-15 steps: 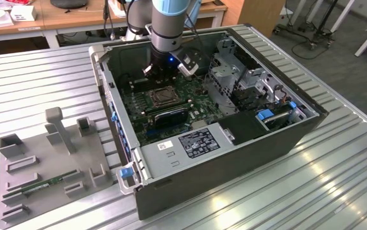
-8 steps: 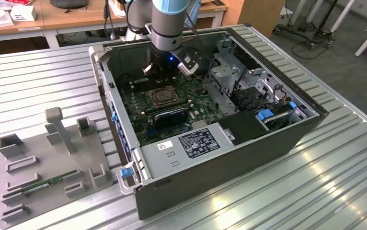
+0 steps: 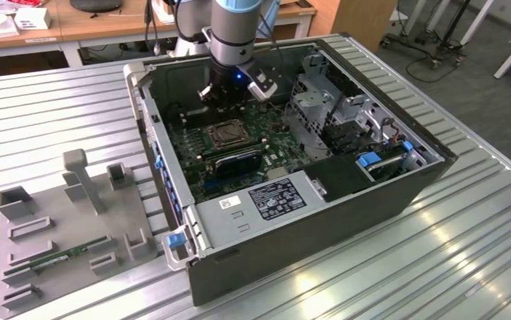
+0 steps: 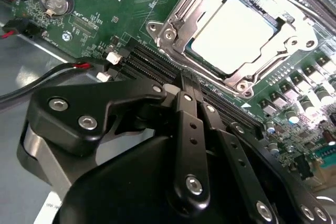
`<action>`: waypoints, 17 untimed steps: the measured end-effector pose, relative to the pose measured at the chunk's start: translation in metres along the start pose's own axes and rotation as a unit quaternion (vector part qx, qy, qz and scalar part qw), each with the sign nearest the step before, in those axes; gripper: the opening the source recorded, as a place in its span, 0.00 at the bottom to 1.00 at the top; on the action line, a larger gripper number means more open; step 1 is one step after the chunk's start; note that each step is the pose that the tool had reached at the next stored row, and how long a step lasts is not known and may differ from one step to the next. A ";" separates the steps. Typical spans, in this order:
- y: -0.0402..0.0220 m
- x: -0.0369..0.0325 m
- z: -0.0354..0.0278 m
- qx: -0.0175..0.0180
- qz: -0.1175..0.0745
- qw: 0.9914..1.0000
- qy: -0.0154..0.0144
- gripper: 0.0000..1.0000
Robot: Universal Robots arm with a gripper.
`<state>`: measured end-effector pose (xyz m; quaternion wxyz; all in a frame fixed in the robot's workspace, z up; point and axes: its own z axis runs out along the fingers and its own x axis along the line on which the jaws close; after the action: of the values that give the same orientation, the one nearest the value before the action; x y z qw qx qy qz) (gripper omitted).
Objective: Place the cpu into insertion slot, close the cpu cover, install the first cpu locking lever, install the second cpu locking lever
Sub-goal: 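Install the first cpu locking lever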
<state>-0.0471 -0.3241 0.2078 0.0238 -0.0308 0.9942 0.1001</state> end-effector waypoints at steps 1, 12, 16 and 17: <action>0.0003 -0.0001 -0.0015 0.000 0.000 1.000 0.000 0.11; 0.0012 -0.0004 -0.0062 0.049 0.000 0.999 0.003 0.11; 0.0013 -0.0004 -0.0062 0.084 -0.002 0.996 0.005 0.11; 0.0012 -0.0004 -0.0062 0.091 -0.002 0.996 0.006 0.11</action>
<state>-0.0471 -0.3241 0.2141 0.0211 -0.0309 0.9993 0.0090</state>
